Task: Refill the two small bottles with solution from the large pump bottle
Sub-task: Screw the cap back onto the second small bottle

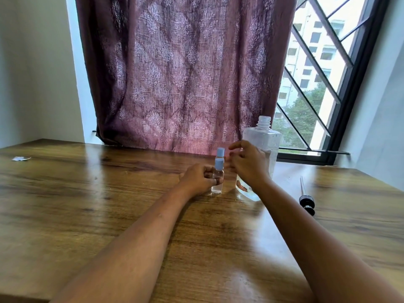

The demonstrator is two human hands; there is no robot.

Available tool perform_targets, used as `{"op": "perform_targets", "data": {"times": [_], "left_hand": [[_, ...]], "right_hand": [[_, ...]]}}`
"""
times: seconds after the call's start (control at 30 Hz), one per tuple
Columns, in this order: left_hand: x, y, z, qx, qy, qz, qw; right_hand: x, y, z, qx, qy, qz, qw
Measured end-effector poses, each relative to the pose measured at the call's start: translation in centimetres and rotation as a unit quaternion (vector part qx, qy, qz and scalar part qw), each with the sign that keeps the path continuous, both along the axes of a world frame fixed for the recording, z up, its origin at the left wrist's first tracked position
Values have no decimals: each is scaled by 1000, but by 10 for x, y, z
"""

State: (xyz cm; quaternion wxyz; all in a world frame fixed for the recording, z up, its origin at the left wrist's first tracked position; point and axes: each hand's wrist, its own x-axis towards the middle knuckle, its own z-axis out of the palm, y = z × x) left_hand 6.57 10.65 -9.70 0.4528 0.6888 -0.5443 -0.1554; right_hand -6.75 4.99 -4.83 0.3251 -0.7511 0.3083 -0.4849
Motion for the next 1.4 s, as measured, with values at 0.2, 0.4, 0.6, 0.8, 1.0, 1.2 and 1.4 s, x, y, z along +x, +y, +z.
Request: {"op": "perform_targets", "data": {"times": [0.2, 0.4, 0.6, 0.8, 1.0, 1.2, 1.4], "left_hand": [[0, 1, 0, -2, -5, -5, 1000], [0, 1, 2, 1, -13, 2, 1000], [-1, -1, 0, -1, -6, 16, 1000], [-2, 3, 3, -6, -4, -9, 1000], [-4, 0, 2, -6, -30, 12, 999], [-5, 0, 2, 4, -58, 42, 997], [-2, -5, -3, -2, -64, 54, 996]], "right_hand": [[8, 12, 2, -101, 22, -2, 995], [5, 5, -7, -150, 140, 43, 978], [7, 0, -6, -149, 80, -26, 985], [10, 9, -8, -168, 157, 73, 970], [8, 7, -3, -185, 162, 45, 968], [12, 14, -6, -228, 162, 22, 960], [16, 18, -15, -245, 143, -13, 959]]}}
